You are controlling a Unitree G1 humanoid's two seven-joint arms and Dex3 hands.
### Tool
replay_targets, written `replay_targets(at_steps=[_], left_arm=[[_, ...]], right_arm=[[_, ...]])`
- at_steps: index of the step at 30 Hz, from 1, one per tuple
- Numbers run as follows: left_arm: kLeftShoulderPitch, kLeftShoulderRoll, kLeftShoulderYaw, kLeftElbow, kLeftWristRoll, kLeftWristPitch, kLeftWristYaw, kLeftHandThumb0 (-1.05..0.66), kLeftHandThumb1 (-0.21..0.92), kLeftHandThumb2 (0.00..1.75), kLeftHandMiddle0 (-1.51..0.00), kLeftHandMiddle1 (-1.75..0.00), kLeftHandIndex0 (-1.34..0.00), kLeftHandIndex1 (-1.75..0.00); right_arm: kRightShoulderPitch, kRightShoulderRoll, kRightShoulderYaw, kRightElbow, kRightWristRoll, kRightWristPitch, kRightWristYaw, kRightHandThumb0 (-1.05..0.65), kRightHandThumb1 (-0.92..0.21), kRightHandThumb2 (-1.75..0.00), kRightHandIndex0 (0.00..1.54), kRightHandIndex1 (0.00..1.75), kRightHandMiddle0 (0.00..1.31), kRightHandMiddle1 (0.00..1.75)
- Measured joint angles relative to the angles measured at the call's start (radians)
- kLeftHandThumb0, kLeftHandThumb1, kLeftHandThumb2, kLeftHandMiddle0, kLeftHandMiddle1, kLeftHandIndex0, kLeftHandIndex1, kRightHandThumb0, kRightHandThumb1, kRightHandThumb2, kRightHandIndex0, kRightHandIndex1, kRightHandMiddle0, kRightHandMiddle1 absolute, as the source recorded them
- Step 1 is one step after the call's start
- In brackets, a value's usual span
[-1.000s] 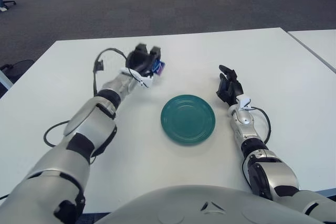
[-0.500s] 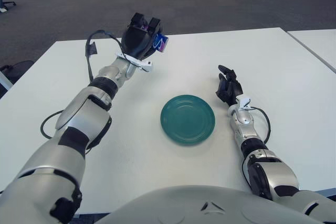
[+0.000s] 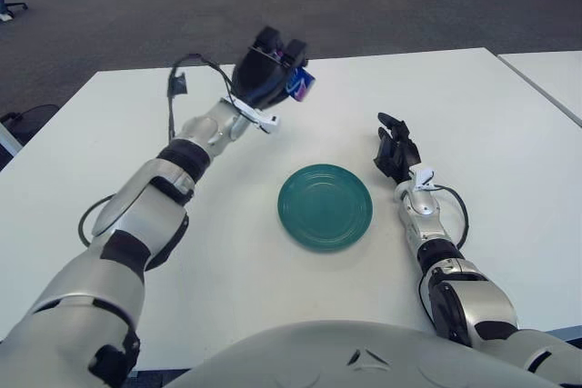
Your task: Put the gum into the plate.
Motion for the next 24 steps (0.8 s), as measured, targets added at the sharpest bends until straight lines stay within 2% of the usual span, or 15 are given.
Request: replay_targets(at_steps=[8, 15, 23, 24], left_arm=[[0.037, -0.022, -0.011, -0.02, -0.003, -0.087, -0.083, 0.0, 0.11, 1.51, -0.8, -1.6, -0.56, -1.75], [0.084, -0.024, -0.029, -0.104, 0.01, -0.134, -0.143, 0.0, 0.13, 1.5, -0.77, -1.64, -0.55, -1.75], [0.136, -0.004, -0.066, -0.244, 0.105, -0.146, -0.179, 0.0, 0.05, 1.62, -0.79, -1.72, -0.61, -1.75], [0.141, 0.0, -0.069, -0.259, 0.11, -0.147, -0.189, 0.0, 0.01, 1.65, -0.81, -1.73, -0.66, -1.71]], right_arm=[[0.0, 0.004, 0.0, -0.005, -0.001, 0.0, -0.003, -0.8, -0.92, -0.98, 0.29, 0.01, 0.0, 0.66], [0.001, 0.005, 0.0, -0.008, -0.002, 0.001, -0.018, -0.78, -0.92, -0.97, 0.28, 0.01, 0.0, 0.66], [0.002, 0.007, 0.002, -0.011, -0.002, 0.005, -0.024, -0.74, -0.92, -0.98, 0.32, 0.02, 0.0, 0.54], [0.002, 0.007, 0.002, -0.011, -0.002, 0.006, -0.023, -0.74, -0.92, -0.98, 0.32, 0.01, 0.0, 0.52]])
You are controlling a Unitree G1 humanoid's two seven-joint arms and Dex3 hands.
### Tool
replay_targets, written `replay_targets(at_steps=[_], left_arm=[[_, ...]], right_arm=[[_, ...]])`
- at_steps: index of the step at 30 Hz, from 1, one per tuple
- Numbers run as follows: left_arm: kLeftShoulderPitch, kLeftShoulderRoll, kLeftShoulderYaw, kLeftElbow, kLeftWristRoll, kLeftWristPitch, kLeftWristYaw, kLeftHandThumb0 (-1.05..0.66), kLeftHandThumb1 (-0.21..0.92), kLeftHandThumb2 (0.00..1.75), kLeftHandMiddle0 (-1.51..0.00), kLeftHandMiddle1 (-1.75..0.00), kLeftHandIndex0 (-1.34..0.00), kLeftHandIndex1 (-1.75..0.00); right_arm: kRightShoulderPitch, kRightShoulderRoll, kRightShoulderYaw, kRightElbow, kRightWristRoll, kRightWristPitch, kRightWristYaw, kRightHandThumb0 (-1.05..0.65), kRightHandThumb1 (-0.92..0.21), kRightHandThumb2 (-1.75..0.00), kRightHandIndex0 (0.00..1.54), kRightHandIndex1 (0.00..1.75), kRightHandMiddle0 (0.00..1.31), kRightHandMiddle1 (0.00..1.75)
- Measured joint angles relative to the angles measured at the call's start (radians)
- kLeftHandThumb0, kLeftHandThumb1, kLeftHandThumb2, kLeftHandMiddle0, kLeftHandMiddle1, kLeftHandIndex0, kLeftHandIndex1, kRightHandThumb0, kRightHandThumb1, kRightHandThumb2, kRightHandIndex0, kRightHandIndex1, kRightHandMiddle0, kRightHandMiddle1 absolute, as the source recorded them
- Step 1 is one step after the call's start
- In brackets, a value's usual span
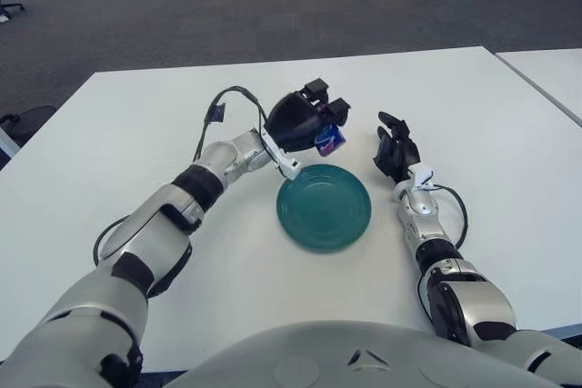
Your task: Put the gum into the plate.
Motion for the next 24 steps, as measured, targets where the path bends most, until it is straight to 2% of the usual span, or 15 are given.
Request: replay_targets(at_steps=[4, 7, 13, 24], left_arm=[[0.013, 0.017, -0.002, -0.05, 0.011, -0.003, -0.058, 0.0, -0.05, 1.69, -0.84, -1.74, -0.75, -1.63], [0.018, 0.033, -0.002, -0.077, 0.011, -0.008, -0.106, 0.0, -0.06, 1.7, -0.86, -1.75, -0.76, -1.63], [0.038, 0.071, 0.006, -0.157, -0.015, -0.038, -0.224, 0.0, -0.05, 1.71, -0.87, -1.7, -0.69, -1.73], [0.106, 0.107, 0.039, -0.296, -0.162, -0.081, -0.5, 0.0, -0.02, 1.65, -0.91, -1.59, -0.65, -1.75]], right_arm=[[0.0, 0.0, -0.001, 0.0, 0.001, 0.001, 0.004, -0.74, -0.92, -0.97, 0.31, 0.01, 0.0, 0.47], [0.0, 0.0, -0.001, 0.0, 0.001, 0.001, 0.007, -0.74, -0.92, -0.96, 0.31, 0.01, 0.0, 0.45], [0.002, 0.0, 0.0, -0.001, -0.001, -0.008, 0.013, -0.72, -0.92, -0.95, 0.3, 0.0, 0.0, 0.47], [0.006, 0.0, 0.001, -0.002, -0.004, -0.024, 0.027, -0.73, -0.92, -0.94, 0.22, 0.0, 0.0, 0.47]])
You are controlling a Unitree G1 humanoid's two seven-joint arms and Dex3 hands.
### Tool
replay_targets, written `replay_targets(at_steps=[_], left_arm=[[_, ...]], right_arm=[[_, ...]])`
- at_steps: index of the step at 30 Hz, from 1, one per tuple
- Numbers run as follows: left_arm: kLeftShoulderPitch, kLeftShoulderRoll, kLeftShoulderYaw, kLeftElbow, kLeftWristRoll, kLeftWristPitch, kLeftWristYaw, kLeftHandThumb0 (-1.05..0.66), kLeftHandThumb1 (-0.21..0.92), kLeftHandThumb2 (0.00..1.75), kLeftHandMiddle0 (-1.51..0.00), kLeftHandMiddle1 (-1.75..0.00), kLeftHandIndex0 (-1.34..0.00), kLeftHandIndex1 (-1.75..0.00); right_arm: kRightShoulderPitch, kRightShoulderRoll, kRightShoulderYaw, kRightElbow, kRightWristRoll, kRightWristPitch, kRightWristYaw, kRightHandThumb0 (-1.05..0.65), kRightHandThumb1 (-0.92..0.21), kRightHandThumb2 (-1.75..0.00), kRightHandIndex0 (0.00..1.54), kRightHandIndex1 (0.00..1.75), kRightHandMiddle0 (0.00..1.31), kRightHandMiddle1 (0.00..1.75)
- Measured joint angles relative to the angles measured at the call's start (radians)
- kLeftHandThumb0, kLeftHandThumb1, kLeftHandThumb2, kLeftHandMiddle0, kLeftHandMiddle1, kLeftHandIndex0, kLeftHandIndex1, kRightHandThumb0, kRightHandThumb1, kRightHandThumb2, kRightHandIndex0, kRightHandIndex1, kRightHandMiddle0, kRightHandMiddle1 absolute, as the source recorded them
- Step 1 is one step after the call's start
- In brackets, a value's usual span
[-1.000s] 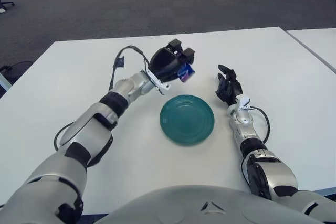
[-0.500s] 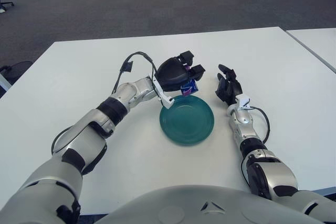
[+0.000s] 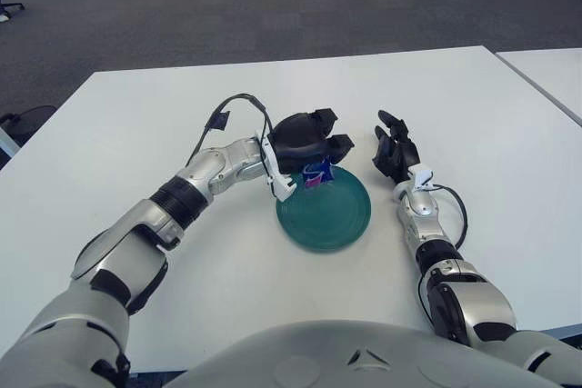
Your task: Put the gum into the plate.
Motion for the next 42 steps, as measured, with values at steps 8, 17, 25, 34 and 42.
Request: replay_targets(at_steps=[8, 17, 25, 34, 42], left_arm=[[0.032, 0.025, 0.024, -0.055, -0.152, -0.019, -0.224, 0.0, 0.06, 1.58, -0.82, -1.65, -0.59, -1.75], [0.049, 0.044, 0.051, -0.07, -0.283, -0.041, -0.393, -0.25, 0.81, 0.59, -0.39, -1.47, -0.17, -1.48], [0.055, 0.05, 0.059, -0.073, -0.275, -0.03, -0.46, -0.75, 0.91, 0.62, -0.37, -0.51, -0.01, -0.94], [0.054, 0.052, 0.073, -0.1, -0.24, 0.0, -0.523, -0.89, 0.92, 0.78, -0.36, -0.08, 0.0, -0.65], [0.054, 0.049, 0.083, -0.07, -0.235, -0.06, -0.499, -0.98, 0.92, 0.81, -0.31, -0.02, 0.0, -0.58]], right_arm=[[0.0, 0.0, 0.0, 0.0, 0.0, 0.005, 0.005, -0.75, -0.92, -0.92, 0.17, 0.0, 0.0, 0.44], [0.001, -0.003, 0.006, 0.0, -0.014, 0.007, -0.015, -0.75, -0.92, -0.92, 0.17, 0.0, 0.0, 0.41], [0.002, -0.01, 0.023, 0.0, -0.041, 0.004, -0.039, -0.75, -0.92, -0.93, 0.21, 0.02, 0.0, 0.47], [0.002, -0.006, 0.003, 0.0, 0.001, 0.006, 0.025, -0.75, -0.92, -0.93, 0.23, 0.02, 0.0, 0.44], [0.003, -0.01, 0.018, 0.001, -0.028, -0.004, -0.013, -0.74, -0.92, -0.93, 0.22, 0.0, 0.0, 0.4]])
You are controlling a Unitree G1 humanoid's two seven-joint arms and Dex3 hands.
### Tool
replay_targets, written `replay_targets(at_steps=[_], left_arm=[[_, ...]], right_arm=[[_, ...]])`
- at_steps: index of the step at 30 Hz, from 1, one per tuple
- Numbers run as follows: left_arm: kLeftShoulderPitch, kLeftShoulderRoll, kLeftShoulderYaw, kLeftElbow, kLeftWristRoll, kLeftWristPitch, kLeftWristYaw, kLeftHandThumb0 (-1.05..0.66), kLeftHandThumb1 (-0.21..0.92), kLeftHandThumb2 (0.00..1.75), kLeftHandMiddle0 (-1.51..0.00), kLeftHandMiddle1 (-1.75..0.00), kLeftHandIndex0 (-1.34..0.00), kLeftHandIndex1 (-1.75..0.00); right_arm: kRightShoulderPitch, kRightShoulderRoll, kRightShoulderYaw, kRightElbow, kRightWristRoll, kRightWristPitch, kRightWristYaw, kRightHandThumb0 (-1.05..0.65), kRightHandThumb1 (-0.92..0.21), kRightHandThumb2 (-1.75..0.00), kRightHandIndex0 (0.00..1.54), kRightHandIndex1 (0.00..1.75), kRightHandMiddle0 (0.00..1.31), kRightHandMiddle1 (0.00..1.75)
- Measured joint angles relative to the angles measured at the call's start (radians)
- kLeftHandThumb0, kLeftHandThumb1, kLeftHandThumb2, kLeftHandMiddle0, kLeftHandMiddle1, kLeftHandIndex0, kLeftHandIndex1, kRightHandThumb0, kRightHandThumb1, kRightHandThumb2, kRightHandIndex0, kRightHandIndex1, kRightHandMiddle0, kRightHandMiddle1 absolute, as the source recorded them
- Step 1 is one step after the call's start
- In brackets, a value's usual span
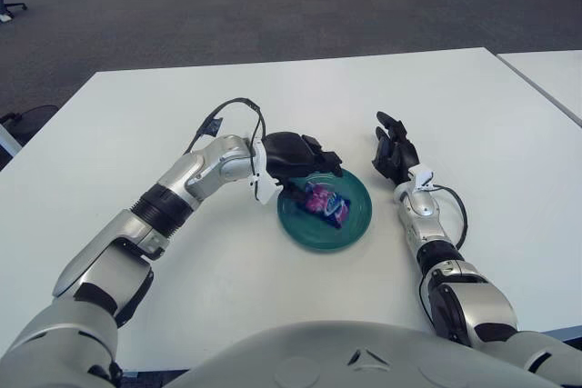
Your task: Put the gum into the plate.
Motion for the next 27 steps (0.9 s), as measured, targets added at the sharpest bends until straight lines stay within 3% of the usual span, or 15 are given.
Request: replay_targets(at_steps=[13, 23, 27], left_arm=[[-0.001, -0.008, 0.037, 0.072, -0.028, -0.094, 0.036, -1.05, 0.92, 0.79, -0.22, 0.0, 0.0, -0.47], [0.01, -0.048, 0.105, 0.148, -0.133, -0.078, 0.055, -1.05, 0.92, 0.65, -0.19, 0.0, 0.0, -0.51], [0.072, -0.117, 0.183, 0.188, -0.26, -0.003, 0.089, -1.05, 0.92, 0.59, -0.12, -0.01, 0.0, -0.37]], right_arm=[[-0.001, -0.005, 0.03, 0.0, -0.039, 0.011, -0.076, -0.66, -0.92, -0.96, 0.28, 0.02, 0.0, 0.43], [-0.001, -0.004, 0.026, 0.001, -0.027, 0.012, -0.056, -0.69, -0.92, -0.98, 0.28, 0.01, 0.0, 0.4], [-0.004, 0.004, 0.012, 0.002, -0.006, 0.019, -0.042, -0.73, -0.92, -0.96, 0.25, 0.0, 0.0, 0.47]])
